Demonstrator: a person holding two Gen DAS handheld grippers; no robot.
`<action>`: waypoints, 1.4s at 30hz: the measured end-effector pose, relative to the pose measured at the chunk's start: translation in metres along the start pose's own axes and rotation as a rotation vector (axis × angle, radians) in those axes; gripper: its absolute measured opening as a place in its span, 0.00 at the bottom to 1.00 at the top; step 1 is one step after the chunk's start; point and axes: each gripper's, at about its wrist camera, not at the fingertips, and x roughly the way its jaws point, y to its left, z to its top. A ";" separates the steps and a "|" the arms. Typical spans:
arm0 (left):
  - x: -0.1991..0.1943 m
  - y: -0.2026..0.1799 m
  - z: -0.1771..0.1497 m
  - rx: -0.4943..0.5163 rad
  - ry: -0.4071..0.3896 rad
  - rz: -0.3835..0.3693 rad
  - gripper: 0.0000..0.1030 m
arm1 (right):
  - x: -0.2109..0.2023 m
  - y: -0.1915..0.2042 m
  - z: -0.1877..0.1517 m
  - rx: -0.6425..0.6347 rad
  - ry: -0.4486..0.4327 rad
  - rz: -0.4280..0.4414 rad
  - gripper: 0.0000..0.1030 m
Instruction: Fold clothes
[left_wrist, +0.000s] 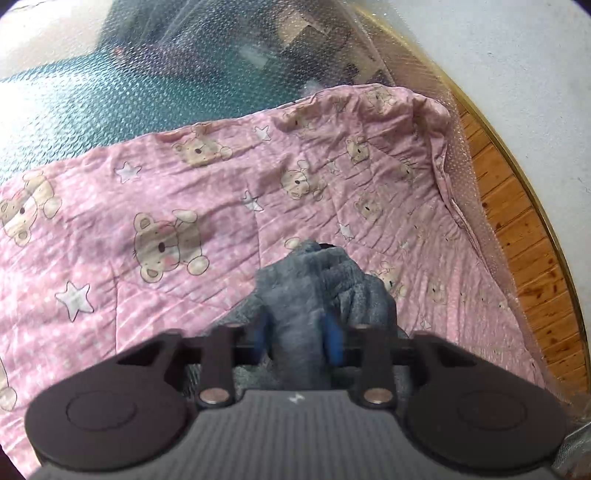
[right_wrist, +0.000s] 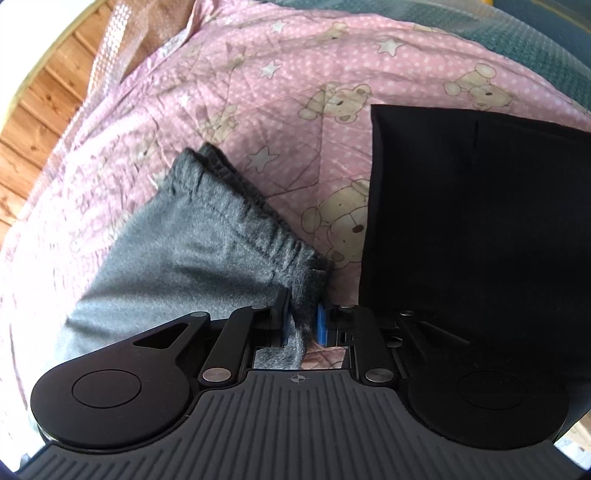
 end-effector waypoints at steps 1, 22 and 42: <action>-0.008 -0.001 0.002 -0.004 -0.005 -0.011 0.08 | 0.000 0.001 0.001 -0.003 0.001 -0.002 0.12; -0.020 0.073 -0.029 0.061 0.180 0.200 0.09 | 0.017 0.024 0.018 -0.240 0.112 0.002 0.09; -0.059 0.050 0.004 0.062 0.003 0.191 0.77 | 0.015 0.079 0.051 -0.504 -0.030 -0.008 0.87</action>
